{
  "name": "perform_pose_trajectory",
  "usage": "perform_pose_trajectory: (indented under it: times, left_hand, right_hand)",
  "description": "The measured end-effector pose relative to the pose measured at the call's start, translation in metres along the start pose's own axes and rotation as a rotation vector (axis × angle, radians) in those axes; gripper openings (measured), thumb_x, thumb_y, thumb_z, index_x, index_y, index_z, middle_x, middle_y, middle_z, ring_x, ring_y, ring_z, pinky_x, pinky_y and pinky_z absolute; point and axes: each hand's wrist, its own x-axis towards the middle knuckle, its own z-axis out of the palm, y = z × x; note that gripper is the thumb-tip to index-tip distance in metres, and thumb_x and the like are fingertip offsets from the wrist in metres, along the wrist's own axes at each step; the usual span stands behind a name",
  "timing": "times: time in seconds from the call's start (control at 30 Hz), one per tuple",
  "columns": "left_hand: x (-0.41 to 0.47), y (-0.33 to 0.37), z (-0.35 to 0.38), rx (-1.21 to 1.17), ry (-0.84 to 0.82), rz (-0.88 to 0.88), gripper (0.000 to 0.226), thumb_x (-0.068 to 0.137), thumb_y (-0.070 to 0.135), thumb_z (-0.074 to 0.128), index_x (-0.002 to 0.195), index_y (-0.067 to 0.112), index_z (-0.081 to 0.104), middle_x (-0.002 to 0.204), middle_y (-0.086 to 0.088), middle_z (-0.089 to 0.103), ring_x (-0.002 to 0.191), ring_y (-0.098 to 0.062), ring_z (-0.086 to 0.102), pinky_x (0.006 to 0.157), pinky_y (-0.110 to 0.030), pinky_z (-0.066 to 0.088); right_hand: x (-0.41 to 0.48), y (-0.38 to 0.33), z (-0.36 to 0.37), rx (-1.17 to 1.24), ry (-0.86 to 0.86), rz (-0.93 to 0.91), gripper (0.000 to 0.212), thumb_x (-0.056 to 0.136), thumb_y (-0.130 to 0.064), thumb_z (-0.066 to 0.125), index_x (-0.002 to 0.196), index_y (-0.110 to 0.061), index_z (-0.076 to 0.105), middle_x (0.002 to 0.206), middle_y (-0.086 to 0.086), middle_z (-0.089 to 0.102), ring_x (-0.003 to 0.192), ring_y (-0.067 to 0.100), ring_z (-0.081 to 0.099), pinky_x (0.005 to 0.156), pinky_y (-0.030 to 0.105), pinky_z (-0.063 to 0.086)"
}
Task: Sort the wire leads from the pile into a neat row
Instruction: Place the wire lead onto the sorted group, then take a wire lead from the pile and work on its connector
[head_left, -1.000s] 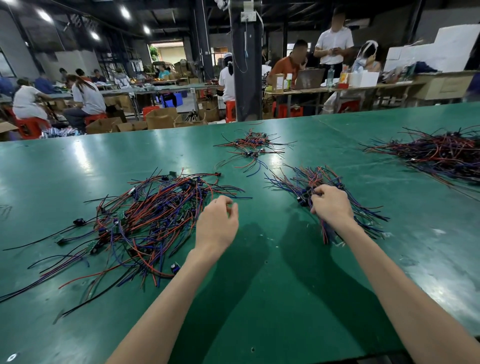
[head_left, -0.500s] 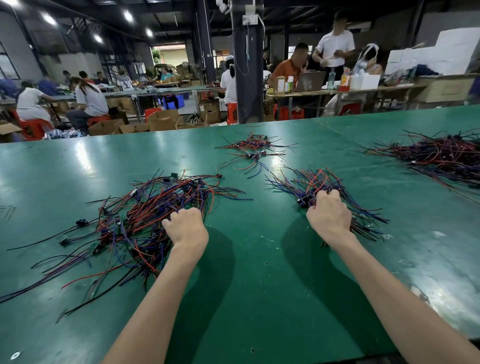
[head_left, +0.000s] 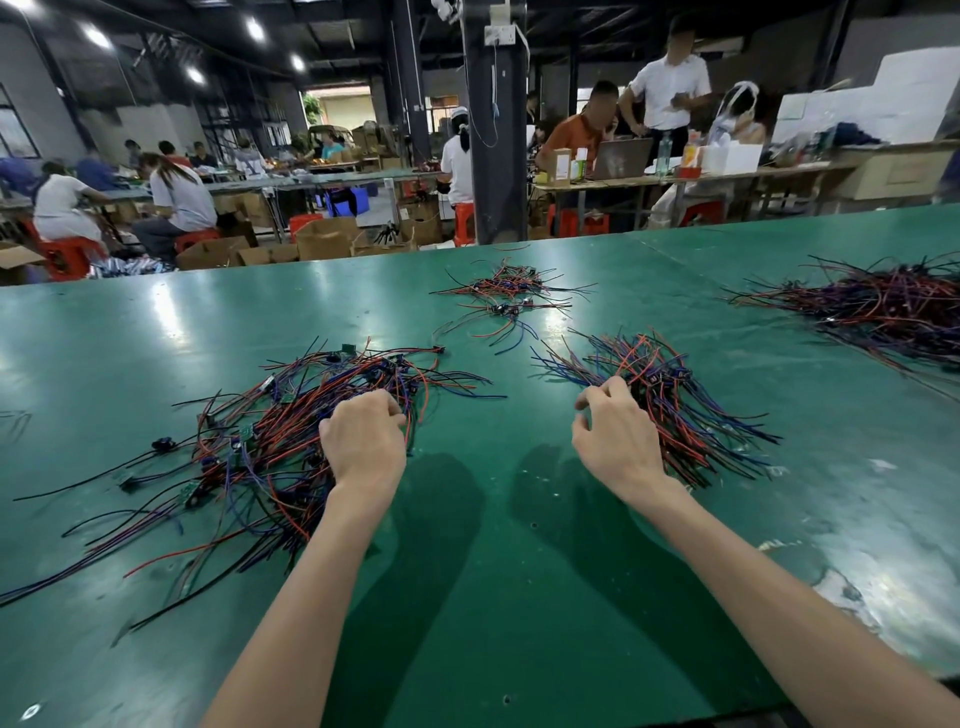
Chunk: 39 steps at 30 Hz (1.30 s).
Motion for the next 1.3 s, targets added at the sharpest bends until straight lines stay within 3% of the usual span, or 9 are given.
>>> perform_pose_trajectory:
  times: [0.2, 0.3, 0.4, 0.6, 0.73, 0.93, 1.03, 1.13, 1.3]
  left_hand:
    - [-0.008, 0.014, -0.001, -0.161, 0.166, 0.253, 0.018, 0.085, 0.001, 0.062, 0.097, 0.011, 0.071, 0.089, -0.011, 0.069, 0.090, -0.031, 0.058, 0.068, -0.037, 0.043]
    - [-0.022, 0.030, 0.001, -0.254, 0.183, 0.459, 0.019, 0.082, 0.007, 0.070, 0.100, 0.012, 0.071, 0.085, -0.008, 0.069, 0.082, -0.029, 0.062, 0.062, -0.036, 0.048]
    - [-0.036, 0.043, 0.004, -0.415, 0.126, 0.532, 0.022, 0.082, 0.010, 0.071, 0.103, 0.014, 0.071, 0.088, -0.002, 0.069, 0.080, -0.023, 0.065, 0.065, -0.034, 0.052]
    - [-0.046, 0.056, 0.003, -0.849, -0.017, 0.364, 0.028, 0.077, 0.005, 0.075, 0.101, 0.019, 0.070, 0.078, 0.009, 0.068, 0.074, -0.002, 0.064, 0.064, -0.027, 0.055]
    - [-0.048, 0.061, 0.003, -1.075, -0.126, 0.219, 0.034, 0.074, 0.002, 0.077, 0.098, 0.024, 0.067, 0.074, 0.006, 0.069, 0.075, -0.005, 0.066, 0.065, -0.016, 0.051]
    - [-0.041, 0.060, 0.001, -1.294, -0.243, 0.017, 0.021, 0.085, 0.009, 0.068, 0.105, 0.014, 0.066, 0.083, -0.008, 0.071, 0.077, -0.013, 0.067, 0.078, -0.029, 0.054]
    - [-0.034, 0.055, 0.006, -1.124, -0.263, 0.027, 0.011, 0.094, 0.015, 0.058, 0.100, 0.011, 0.065, 0.089, -0.006, 0.071, 0.077, -0.012, 0.065, 0.082, -0.026, 0.053]
    - [-0.031, 0.048, 0.014, -0.709, -0.365, 0.146, 0.014, 0.091, 0.026, 0.061, 0.097, 0.015, 0.069, 0.096, -0.001, 0.068, 0.074, -0.001, 0.059, 0.069, -0.001, 0.040]
    - [-0.036, 0.040, 0.024, -0.421, -0.515, 0.296, 0.018, 0.087, 0.028, 0.066, 0.094, 0.013, 0.073, 0.087, -0.001, 0.072, 0.078, -0.011, 0.061, 0.068, -0.014, 0.038]
  right_hand:
    - [-0.008, -0.011, 0.011, 0.187, -0.058, -0.070, 0.015, 0.089, -0.015, 0.056, 0.099, -0.011, 0.067, 0.104, 0.008, 0.060, 0.090, 0.030, 0.059, 0.082, 0.038, 0.047]
    - [-0.011, -0.017, 0.015, 0.301, -0.110, -0.127, 0.012, 0.086, -0.011, 0.061, 0.095, -0.011, 0.069, 0.097, 0.007, 0.064, 0.081, 0.024, 0.058, 0.082, 0.036, 0.048]
    - [-0.016, -0.022, 0.013, 0.541, -0.310, -0.194, 0.016, 0.082, -0.009, 0.070, 0.098, -0.012, 0.069, 0.093, 0.004, 0.066, 0.070, 0.016, 0.052, 0.074, 0.026, 0.047]
    - [-0.028, -0.038, 0.012, 1.036, -0.709, -0.130, 0.016, 0.083, -0.005, 0.070, 0.098, -0.009, 0.067, 0.070, -0.011, 0.064, 0.061, 0.005, 0.050, 0.059, 0.016, 0.040]
    - [-0.034, -0.049, 0.015, 1.177, -0.705, -0.063, 0.019, 0.084, 0.002, 0.064, 0.103, 0.006, 0.064, 0.062, -0.007, 0.065, 0.054, 0.005, 0.059, 0.053, 0.016, 0.044]
    - [-0.033, -0.052, 0.013, 1.294, -0.703, 0.049, 0.009, 0.092, -0.009, 0.058, 0.084, -0.009, 0.063, 0.072, -0.003, 0.070, 0.060, 0.011, 0.064, 0.059, 0.020, 0.051]
    - [-0.028, -0.051, 0.009, 1.314, -0.564, 0.172, 0.016, 0.097, -0.010, 0.051, 0.083, -0.010, 0.059, 0.070, 0.001, 0.071, 0.057, 0.012, 0.065, 0.056, 0.022, 0.053]
    - [-0.020, -0.045, 0.005, 1.359, -0.389, 0.265, 0.019, 0.098, -0.009, 0.048, 0.080, -0.010, 0.055, 0.064, 0.004, 0.066, 0.053, 0.014, 0.062, 0.054, 0.023, 0.054]
    - [-0.011, -0.033, 0.001, 1.420, -0.217, 0.363, 0.021, 0.100, -0.010, 0.045, 0.081, -0.008, 0.053, 0.068, 0.011, 0.065, 0.050, 0.012, 0.062, 0.053, 0.025, 0.056]
